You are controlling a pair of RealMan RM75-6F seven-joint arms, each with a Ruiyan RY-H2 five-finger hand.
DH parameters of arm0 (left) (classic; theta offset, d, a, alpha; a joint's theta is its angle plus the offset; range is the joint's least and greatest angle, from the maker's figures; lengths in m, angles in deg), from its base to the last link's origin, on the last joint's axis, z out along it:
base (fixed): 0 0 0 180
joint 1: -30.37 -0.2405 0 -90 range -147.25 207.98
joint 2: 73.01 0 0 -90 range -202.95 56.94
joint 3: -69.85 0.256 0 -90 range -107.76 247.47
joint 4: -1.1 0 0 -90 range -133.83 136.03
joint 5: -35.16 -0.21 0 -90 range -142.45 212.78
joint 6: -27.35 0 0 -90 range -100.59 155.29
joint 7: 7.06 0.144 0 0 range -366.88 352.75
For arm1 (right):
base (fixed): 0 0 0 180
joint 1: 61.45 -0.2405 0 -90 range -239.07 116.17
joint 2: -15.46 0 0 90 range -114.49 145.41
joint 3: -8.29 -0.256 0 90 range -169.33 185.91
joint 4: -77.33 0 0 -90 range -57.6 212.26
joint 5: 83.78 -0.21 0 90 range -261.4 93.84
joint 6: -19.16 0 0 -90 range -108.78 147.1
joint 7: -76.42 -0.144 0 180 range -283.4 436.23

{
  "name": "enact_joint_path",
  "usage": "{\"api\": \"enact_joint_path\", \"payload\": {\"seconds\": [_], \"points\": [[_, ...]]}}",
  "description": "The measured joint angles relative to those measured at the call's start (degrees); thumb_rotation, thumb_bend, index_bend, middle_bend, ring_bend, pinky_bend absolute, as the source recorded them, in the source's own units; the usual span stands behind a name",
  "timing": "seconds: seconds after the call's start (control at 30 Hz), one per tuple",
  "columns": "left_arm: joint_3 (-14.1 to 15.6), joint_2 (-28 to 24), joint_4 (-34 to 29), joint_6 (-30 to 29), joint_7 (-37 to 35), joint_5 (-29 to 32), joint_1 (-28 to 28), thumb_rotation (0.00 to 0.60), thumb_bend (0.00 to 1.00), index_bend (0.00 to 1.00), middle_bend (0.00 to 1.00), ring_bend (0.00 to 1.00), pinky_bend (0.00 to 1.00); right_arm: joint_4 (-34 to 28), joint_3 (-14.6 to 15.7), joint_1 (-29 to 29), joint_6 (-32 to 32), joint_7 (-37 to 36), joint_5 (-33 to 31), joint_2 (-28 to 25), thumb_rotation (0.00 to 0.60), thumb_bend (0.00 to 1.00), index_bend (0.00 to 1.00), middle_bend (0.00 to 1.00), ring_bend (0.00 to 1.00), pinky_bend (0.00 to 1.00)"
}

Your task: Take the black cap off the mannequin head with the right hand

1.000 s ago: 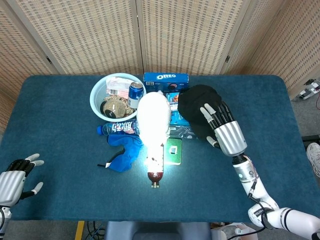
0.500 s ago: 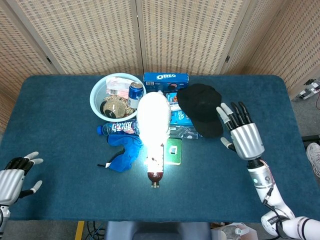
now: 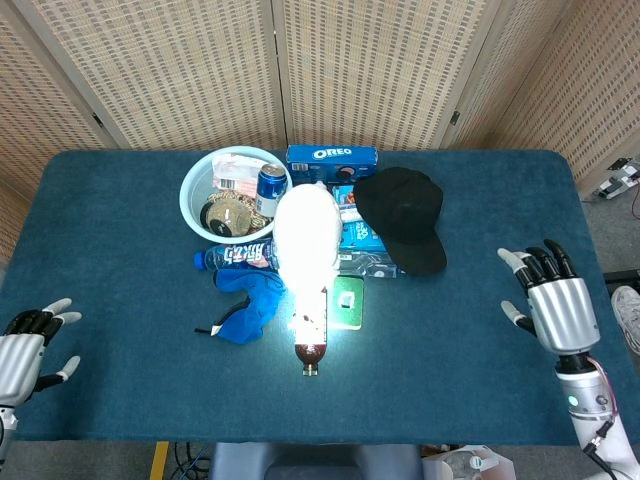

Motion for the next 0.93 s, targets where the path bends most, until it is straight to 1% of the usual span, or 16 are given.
{"api": "enact_joint_path", "payload": {"seconds": [0.1,0.2,0.27,0.43,0.53,0.7,0.93], "points": [[-0.2,0.3,0.1,0.1,0.1,0.5,0.1,0.600,0.23,0.29,0.17,0.22,0.15,-0.7,1.0,1.9,0.4,-1.3,-0.1,-1.6,0.600,0.10,0.25,0.29,0.23,0.18],[-0.4,0.7,0.4,0.3,0.5,0.8,0.2,0.600,0.23,0.29,0.17,0.22,0.15,-1.0,1.8,3.2,-0.4,-2.9,-0.8,-3.4,0.600,0.10,0.25,0.24,0.17,0.17],[-0.3,0.9,0.4,0.1,0.7,0.6,0.2,0.600,0.23,0.29,0.17,0.22,0.15,-1.3,2.4,3.8,-1.5,-4.2,-1.2,-4.5,0.600,0.10,0.23,0.21,0.14,0.16],[-0.2,1.1,0.4,-0.5,0.9,0.2,0.0,0.600,0.23,0.29,0.17,0.21,0.14,-1.2,4.0,5.3,-3.4,-7.8,-0.7,-6.1,0.600,0.10,0.15,0.14,0.06,0.08],[-0.1,1.3,0.5,-1.0,1.0,-0.1,-0.3,0.600,0.23,0.28,0.17,0.18,0.11,-0.9,5.0,5.7,-4.8,-9.6,0.4,-6.6,0.600,0.10,0.10,0.08,0.00,0.02],[0.2,1.2,0.2,-0.6,1.2,0.2,-0.5,0.600,0.23,0.28,0.17,0.17,0.10,-0.8,5.7,6.0,-6.7,-11.3,1.7,-7.1,0.600,0.10,0.09,0.07,0.00,0.01],[0.2,1.1,0.3,-0.5,0.9,0.5,-0.6,0.600,0.23,0.28,0.17,0.17,0.10,-2.0,5.1,6.2,-7.5,-12.0,2.1,-8.1,0.600,0.10,0.09,0.07,0.00,0.01]]}}
